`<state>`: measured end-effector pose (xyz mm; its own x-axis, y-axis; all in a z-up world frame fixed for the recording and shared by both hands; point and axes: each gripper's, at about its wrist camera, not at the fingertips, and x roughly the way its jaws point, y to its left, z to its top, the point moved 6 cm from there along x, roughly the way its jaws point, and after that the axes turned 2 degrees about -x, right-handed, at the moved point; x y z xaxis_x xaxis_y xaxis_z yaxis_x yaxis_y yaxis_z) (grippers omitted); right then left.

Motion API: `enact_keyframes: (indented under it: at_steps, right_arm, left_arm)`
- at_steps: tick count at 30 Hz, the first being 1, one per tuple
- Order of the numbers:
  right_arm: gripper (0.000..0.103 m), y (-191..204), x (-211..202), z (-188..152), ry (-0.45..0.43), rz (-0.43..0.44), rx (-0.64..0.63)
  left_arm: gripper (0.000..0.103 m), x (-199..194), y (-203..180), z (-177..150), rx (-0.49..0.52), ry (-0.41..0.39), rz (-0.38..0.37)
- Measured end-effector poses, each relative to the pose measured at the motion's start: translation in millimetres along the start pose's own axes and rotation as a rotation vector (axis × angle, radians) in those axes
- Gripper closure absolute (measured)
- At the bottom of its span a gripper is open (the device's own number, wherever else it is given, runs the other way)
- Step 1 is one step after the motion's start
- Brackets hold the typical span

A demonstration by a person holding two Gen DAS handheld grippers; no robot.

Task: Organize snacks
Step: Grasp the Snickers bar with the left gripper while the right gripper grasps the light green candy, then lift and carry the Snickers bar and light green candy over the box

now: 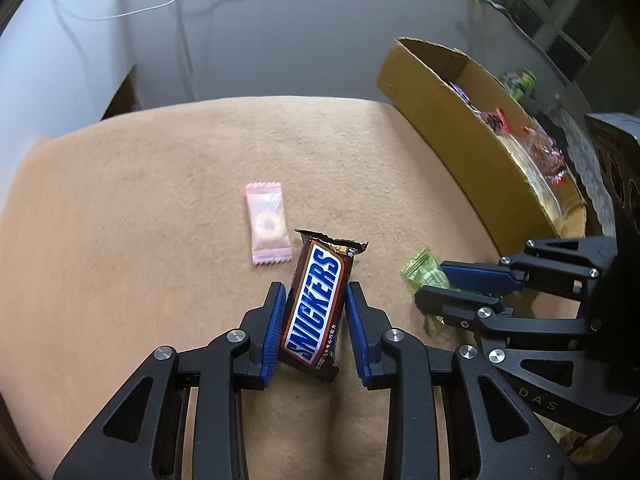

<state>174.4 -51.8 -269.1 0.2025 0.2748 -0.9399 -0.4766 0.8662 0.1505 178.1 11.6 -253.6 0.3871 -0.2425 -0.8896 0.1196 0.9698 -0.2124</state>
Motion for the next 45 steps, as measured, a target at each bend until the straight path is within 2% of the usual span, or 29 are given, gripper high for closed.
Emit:
enact_keyframes:
  at_steps: [6, 15, 25, 32, 35, 45]
  right_arm:
    - [0.082, -14, -14, -2, -0.031, 0.023, 0.048]
    - [0.082, -23, -52, -5, -0.087, 0.020, 0.087]
    - [0.082, -35, -109, 1, -0.189, 0.038, 0.134]
    - [0.082, -55, -149, 10, -0.253, 0.013, 0.159]
    - [0.082, -57, -151, 17, -0.271, -0.003, 0.170]
    - [0.082, -98, -167, 26, -0.306, -0.071, 0.200]
  left_arm:
    - [0.074, -11, 7, -5, -0.067, -0.010, -0.002]
    - [0.074, -38, -1, -4, -0.061, -0.060, 0.007]
    - [0.074, -78, -28, 16, -0.002, -0.146, -0.021]
    - [0.074, -91, -54, 39, 0.045, -0.193, -0.058]
    - [0.074, -94, -65, 47, 0.068, -0.209, -0.060]
    - [0.074, -89, -95, 68, 0.119, -0.221, -0.098]
